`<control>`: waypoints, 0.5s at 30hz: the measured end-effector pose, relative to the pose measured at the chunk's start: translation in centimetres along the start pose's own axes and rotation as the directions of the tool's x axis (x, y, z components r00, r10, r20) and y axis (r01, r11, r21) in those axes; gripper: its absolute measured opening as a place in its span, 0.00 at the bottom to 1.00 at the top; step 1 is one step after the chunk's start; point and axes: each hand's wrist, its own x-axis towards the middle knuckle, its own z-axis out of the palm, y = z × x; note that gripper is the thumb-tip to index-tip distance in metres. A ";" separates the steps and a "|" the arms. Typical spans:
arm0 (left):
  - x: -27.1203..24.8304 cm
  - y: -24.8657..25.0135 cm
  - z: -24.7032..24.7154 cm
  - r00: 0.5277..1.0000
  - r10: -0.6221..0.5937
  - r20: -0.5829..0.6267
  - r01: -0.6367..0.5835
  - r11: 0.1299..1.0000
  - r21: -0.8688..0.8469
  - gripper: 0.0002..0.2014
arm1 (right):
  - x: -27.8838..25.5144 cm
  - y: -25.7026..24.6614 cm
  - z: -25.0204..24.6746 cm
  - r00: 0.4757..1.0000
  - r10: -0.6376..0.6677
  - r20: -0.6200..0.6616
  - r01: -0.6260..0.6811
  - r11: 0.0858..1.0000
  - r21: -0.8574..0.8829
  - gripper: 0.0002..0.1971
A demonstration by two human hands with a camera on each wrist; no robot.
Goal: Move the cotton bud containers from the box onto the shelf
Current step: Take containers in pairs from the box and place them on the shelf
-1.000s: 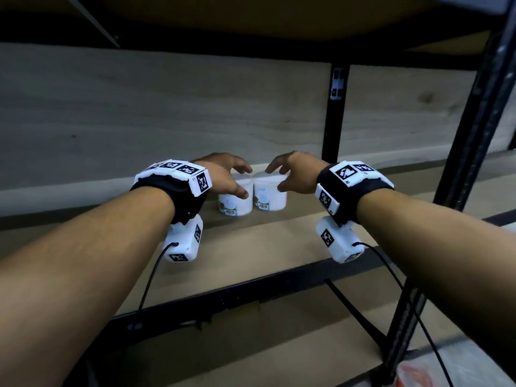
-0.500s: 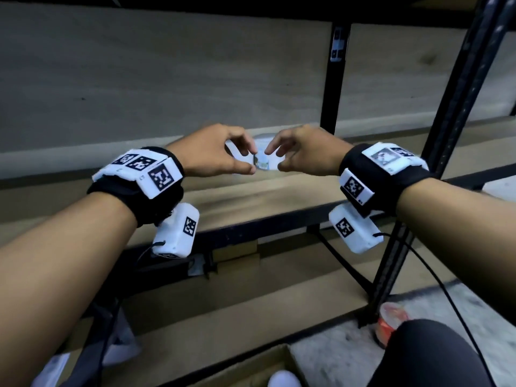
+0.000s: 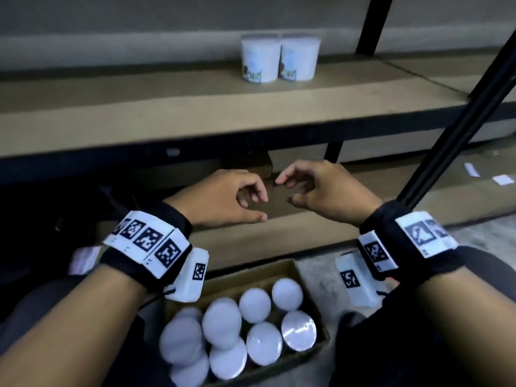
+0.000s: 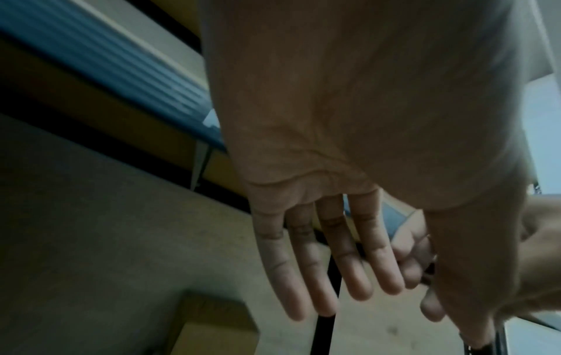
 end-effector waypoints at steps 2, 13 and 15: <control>-0.6 -2.0 2.1 0.996 -0.059 0.073 0.058 0.998 0.014 0.15 | -0.3 1.1 2.8 0.998 0.039 0.043 -0.039 0.999 0.005 0.16; -6.8 -11.0 12.0 0.853 -0.444 0.276 0.438 0.895 0.087 0.20 | -1.9 4.9 18.1 0.891 0.214 0.400 -0.198 0.977 -0.082 0.24; -8.2 -12.2 12.8 0.816 -0.501 0.288 0.481 0.865 0.144 0.23 | -1.9 5.0 20.3 0.857 0.240 0.457 -0.199 0.970 -0.138 0.27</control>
